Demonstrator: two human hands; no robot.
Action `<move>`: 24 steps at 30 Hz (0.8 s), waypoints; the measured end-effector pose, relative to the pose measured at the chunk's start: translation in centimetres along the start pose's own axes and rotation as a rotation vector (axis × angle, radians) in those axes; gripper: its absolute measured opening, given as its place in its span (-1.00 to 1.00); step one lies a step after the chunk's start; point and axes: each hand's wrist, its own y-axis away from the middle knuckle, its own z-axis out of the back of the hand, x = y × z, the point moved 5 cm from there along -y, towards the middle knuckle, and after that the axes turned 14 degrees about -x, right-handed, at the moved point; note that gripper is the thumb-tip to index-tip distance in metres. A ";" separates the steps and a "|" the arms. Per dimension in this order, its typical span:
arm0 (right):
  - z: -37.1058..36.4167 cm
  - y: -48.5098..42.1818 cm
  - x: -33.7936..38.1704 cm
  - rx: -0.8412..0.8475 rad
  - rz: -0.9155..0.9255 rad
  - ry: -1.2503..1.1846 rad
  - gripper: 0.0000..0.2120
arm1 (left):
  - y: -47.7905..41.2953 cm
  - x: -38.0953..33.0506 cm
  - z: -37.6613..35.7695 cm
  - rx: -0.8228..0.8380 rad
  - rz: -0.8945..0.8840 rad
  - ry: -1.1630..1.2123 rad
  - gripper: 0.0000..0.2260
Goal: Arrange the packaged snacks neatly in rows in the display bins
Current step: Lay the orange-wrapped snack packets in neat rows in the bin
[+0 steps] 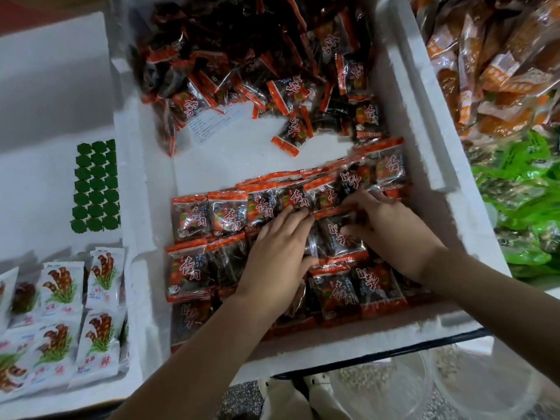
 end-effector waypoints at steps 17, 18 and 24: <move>0.4 0.8 1.2 -0.105 0.368 0.188 -0.62 | 0.2 0.4 -0.1 0.054 -0.065 -0.009 -0.45; 0.9 0.2 1.2 -0.130 0.365 0.176 -0.65 | 0.1 0.5 0.0 0.040 -0.074 -0.005 -0.47; 2.1 -4.9 1.8 -0.261 0.360 0.106 -0.77 | -1.7 1.7 1.7 -0.126 -0.087 -0.002 -0.62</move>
